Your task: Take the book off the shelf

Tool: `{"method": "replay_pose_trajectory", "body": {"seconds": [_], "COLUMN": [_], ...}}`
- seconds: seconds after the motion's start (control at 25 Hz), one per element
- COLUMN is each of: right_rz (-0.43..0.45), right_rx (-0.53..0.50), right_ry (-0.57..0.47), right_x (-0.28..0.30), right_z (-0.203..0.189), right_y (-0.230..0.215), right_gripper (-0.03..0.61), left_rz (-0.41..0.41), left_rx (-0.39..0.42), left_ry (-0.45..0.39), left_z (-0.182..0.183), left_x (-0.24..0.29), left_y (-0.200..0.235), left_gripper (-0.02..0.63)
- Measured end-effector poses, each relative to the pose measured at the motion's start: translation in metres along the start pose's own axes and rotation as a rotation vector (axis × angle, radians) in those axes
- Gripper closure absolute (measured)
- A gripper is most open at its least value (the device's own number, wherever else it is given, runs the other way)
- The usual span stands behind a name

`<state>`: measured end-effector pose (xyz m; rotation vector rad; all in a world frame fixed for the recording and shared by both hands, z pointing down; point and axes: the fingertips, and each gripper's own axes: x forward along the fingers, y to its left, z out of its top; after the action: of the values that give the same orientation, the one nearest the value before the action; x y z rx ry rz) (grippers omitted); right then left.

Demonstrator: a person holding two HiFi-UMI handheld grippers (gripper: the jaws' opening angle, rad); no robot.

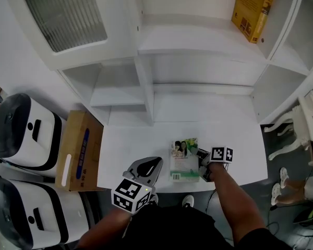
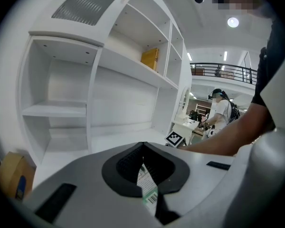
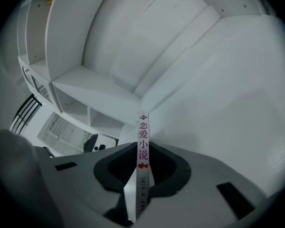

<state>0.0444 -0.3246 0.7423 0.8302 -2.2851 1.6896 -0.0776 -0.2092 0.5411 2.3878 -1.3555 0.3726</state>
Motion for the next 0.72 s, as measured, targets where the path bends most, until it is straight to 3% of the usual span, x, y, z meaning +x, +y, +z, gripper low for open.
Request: {"method": "replay_pose_trajectory", "body": {"seconds": [0.2,0.44,0.6,0.72], "right_rz": [-0.116,-0.195,-0.293,-0.341], "right_rx": [-0.045,-0.083,-0.190,-0.302], "right_ry": [0.058,0.102,0.134,0.126], "right_x": [0.003,0.007,0.006,0.000], "right_z": [0.002,0.000,0.005,0.018], "right_y": [-0.036,-0.058,-0.064,-0.060], "right_gripper": [0.491,0.428,0.341,0.328], "left_rz": [0.019,0.034,0.041,0.044], "left_rx": [-0.017,-0.031,-0.042,-0.046], "left_ry": [0.009,0.019,0.013,0.006], "left_z": [-0.002,-0.003,-0.002,-0.001], "left_x": [0.003,0.008,0.011,0.012], "left_y": [0.001,-0.002,-0.006,-0.009], "left_gripper": [0.603,0.603,0.603,0.603]}}
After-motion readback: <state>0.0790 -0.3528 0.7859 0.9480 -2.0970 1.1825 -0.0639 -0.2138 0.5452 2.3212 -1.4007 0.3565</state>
